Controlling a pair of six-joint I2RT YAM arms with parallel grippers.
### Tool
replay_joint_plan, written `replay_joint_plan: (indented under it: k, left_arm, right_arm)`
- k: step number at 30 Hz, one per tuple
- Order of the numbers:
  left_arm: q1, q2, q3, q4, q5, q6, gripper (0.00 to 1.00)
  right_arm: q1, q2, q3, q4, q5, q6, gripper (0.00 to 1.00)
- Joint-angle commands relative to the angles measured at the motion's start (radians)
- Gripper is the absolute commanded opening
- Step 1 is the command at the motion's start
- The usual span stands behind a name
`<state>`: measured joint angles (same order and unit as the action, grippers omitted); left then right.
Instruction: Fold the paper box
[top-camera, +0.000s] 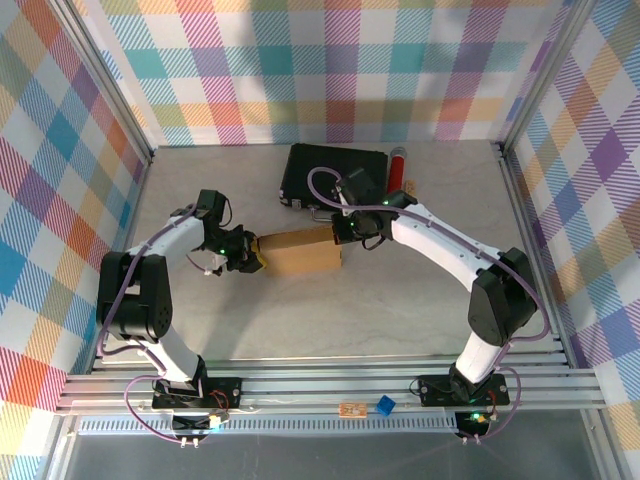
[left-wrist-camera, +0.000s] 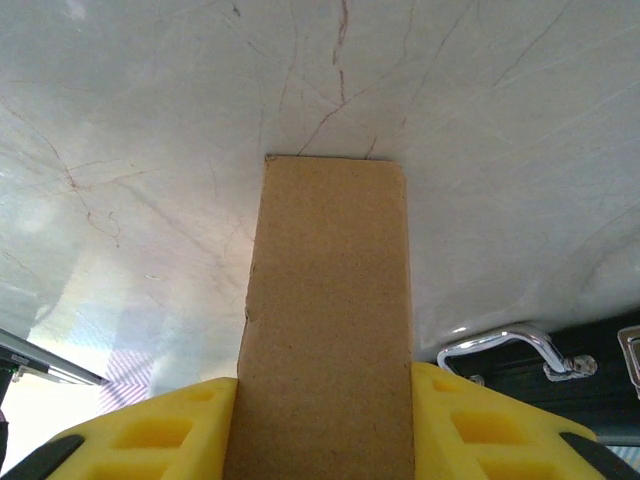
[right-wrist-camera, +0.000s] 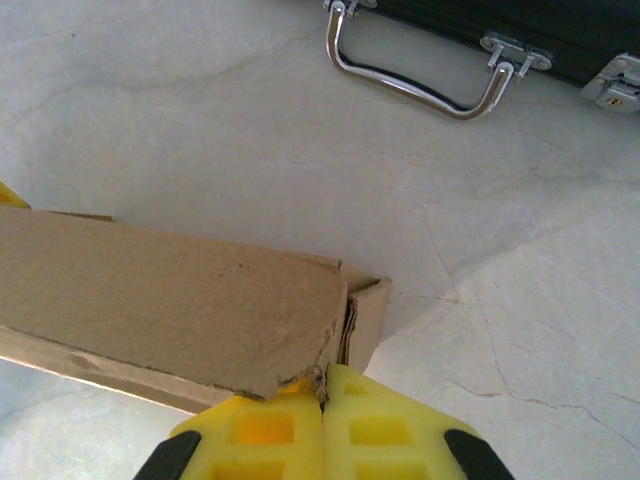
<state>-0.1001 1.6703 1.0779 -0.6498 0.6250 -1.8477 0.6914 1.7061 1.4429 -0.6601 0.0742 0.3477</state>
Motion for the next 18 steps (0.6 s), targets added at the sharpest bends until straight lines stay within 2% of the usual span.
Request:
replay_joint_plan:
  k: [1, 6, 9, 13, 14, 16, 18]
  left_arm:
    - [0.005, 0.042, -0.003, 0.109, -0.036, 0.002, 0.33]
    - [0.018, 0.033, 0.006, 0.163, -0.034, 0.049, 0.54]
    - [0.032, 0.008, 0.057, 0.103, -0.057, 0.166, 0.66]
    - [0.050, -0.035, 0.091, 0.005, -0.078, 0.311, 0.74]
    - [0.052, -0.049, 0.087, -0.017, -0.082, 0.337, 0.88]
    - [0.056, -0.074, 0.069, -0.042, -0.082, 0.366, 1.00]
    - [0.062, -0.098, 0.047, -0.060, -0.081, 0.392, 1.00]
  right_arm:
    - [0.029, 0.022, -0.043, -0.042, 0.001, -0.028, 0.00]
    - [0.031, 0.035, -0.024, -0.063, 0.045, -0.049, 0.00]
    - [0.031, 0.044, 0.004, -0.085, 0.061, -0.056, 0.00]
    - [0.031, 0.070, 0.043, -0.122, 0.067, -0.066, 0.00]
    - [0.031, 0.075, 0.049, -0.127, 0.068, -0.064, 0.00]
    - [0.031, 0.083, 0.060, -0.138, 0.075, -0.064, 0.00]
    - [0.031, 0.091, 0.073, -0.148, 0.084, -0.065, 0.00]
